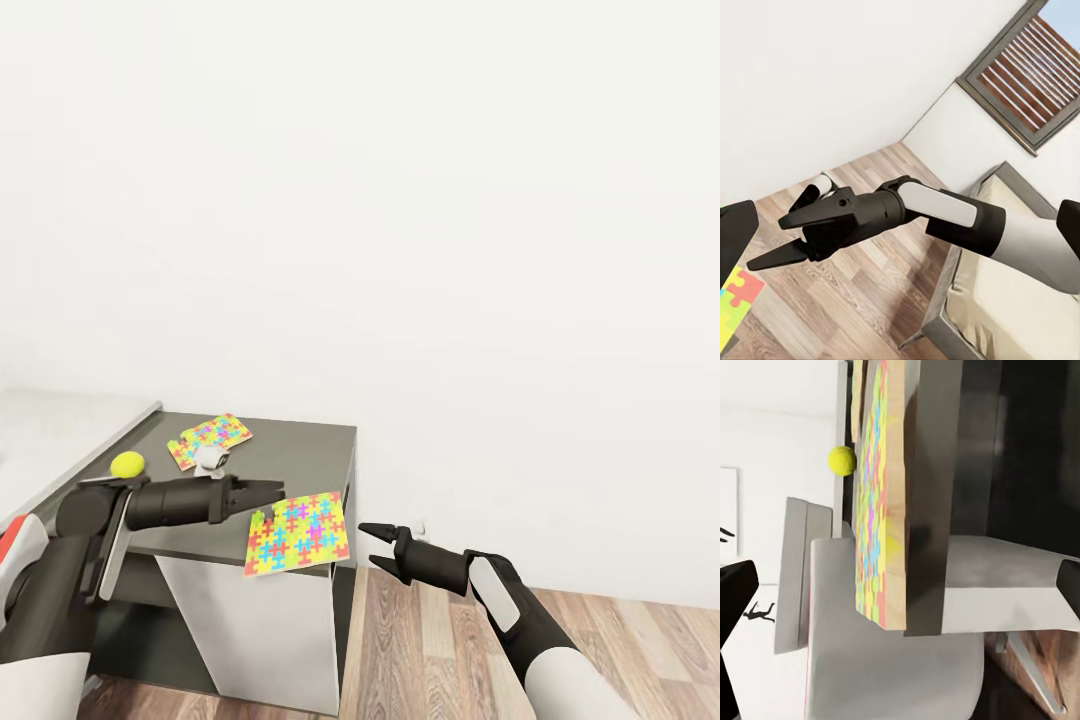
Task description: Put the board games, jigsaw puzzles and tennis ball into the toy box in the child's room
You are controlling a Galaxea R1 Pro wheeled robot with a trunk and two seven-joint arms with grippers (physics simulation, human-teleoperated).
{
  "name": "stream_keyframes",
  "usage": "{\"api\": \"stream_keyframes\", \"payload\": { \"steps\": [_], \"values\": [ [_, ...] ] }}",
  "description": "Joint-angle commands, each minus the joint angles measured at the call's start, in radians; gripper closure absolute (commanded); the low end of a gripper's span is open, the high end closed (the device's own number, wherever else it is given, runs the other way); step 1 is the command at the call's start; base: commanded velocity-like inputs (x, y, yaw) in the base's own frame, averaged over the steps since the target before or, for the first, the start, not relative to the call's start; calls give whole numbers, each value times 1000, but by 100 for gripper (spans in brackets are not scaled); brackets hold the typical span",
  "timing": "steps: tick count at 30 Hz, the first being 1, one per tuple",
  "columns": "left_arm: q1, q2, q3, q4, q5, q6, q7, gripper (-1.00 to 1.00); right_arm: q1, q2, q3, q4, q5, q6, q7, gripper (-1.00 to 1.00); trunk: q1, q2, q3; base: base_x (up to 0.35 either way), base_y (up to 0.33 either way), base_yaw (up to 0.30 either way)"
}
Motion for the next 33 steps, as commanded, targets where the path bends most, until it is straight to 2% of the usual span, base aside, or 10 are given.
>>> {"api": "stream_keyframes", "payload": {
  "steps": [1, 11, 33],
  "values": [
    [0, 0, 0, -1, -6, 10, -6, -100, -1, 0, 0, 0, -3, 5, 0, -100, 0, 0, -1, 0, 0, 0],
    [1, -2, 1, 0, -6, 9, -6, -100, -1, 0, 0, -1, -2, 5, 3, -100, 0, 0, -1, 0, 7, 0],
    [2, -2, 1, 0, -6, 9, -6, -100, -1, 0, 0, 0, -2, 5, 3, -100, 0, 0, -1, 0, 105, 0]
  ]
}}
